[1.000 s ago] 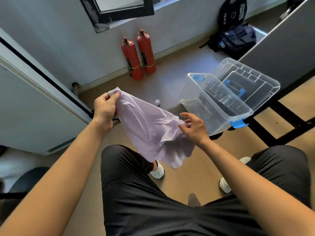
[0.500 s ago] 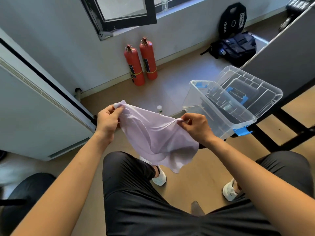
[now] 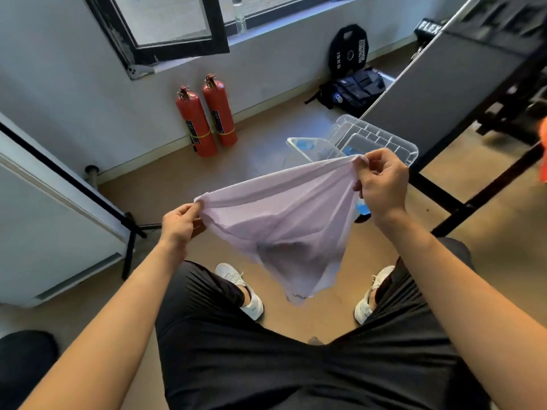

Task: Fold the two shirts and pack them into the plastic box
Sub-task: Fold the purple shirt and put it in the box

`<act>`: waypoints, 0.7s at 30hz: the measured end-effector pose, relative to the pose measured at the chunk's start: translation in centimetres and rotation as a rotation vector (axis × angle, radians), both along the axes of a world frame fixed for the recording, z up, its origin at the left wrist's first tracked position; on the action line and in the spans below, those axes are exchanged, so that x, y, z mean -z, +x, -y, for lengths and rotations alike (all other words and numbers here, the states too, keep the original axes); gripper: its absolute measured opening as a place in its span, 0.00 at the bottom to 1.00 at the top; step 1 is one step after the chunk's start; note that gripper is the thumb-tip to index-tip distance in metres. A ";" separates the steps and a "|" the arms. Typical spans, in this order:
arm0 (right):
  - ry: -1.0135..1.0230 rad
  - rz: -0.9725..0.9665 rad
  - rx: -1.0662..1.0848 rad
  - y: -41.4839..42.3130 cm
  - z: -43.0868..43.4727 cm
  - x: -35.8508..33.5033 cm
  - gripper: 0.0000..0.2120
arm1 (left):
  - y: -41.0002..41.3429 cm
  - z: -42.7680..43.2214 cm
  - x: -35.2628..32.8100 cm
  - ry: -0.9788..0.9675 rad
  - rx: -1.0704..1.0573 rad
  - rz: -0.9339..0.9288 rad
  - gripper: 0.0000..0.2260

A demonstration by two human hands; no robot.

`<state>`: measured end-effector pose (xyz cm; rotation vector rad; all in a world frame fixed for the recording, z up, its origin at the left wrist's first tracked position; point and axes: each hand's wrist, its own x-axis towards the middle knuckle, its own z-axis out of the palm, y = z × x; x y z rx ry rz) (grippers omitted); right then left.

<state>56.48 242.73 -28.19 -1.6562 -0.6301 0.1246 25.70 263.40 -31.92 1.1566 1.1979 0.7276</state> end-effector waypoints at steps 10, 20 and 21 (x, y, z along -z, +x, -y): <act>-0.148 -0.117 0.273 4.8 5.7 4.2 0.15 | 1.2 3.3 -0.6 0.109 0.340 0.045 0.14; -0.157 -0.231 0.419 8.9 9.3 4.3 0.09 | 2.0 4.7 0.2 0.978 0.900 -0.451 0.24; -0.154 -0.233 0.427 9.1 9.3 4.3 0.09 | 2.3 5.1 0.4 1.102 1.004 -0.500 0.25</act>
